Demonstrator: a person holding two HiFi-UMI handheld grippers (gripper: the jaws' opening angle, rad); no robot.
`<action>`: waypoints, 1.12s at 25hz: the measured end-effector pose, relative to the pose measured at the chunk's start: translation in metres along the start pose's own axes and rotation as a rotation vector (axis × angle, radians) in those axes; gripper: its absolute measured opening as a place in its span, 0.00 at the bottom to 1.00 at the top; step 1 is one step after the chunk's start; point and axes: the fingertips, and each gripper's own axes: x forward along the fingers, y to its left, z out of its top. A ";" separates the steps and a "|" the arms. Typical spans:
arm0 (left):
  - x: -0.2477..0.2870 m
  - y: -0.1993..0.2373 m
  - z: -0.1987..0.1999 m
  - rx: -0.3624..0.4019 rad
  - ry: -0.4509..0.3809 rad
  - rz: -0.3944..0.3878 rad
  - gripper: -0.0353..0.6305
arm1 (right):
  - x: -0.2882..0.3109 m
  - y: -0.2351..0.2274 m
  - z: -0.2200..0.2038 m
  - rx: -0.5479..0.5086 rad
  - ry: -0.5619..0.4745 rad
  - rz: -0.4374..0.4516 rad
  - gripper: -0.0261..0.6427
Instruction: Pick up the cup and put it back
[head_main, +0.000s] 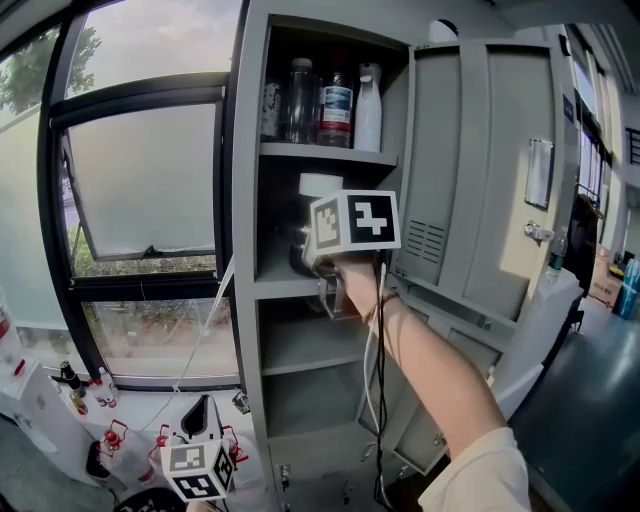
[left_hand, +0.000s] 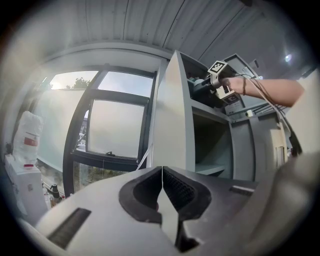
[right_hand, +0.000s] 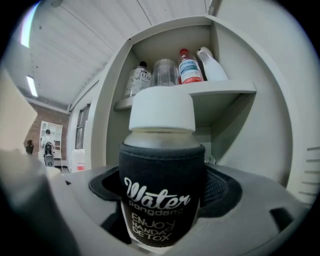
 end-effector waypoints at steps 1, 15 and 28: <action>-0.001 -0.002 0.001 0.001 -0.001 -0.003 0.07 | -0.004 0.001 0.000 -0.001 -0.002 0.004 0.65; -0.004 -0.041 0.013 0.014 -0.019 -0.067 0.07 | -0.062 0.007 0.011 0.013 -0.040 0.051 0.65; 0.003 -0.082 0.017 0.013 -0.032 -0.137 0.07 | -0.100 0.007 -0.012 -0.019 -0.043 0.085 0.65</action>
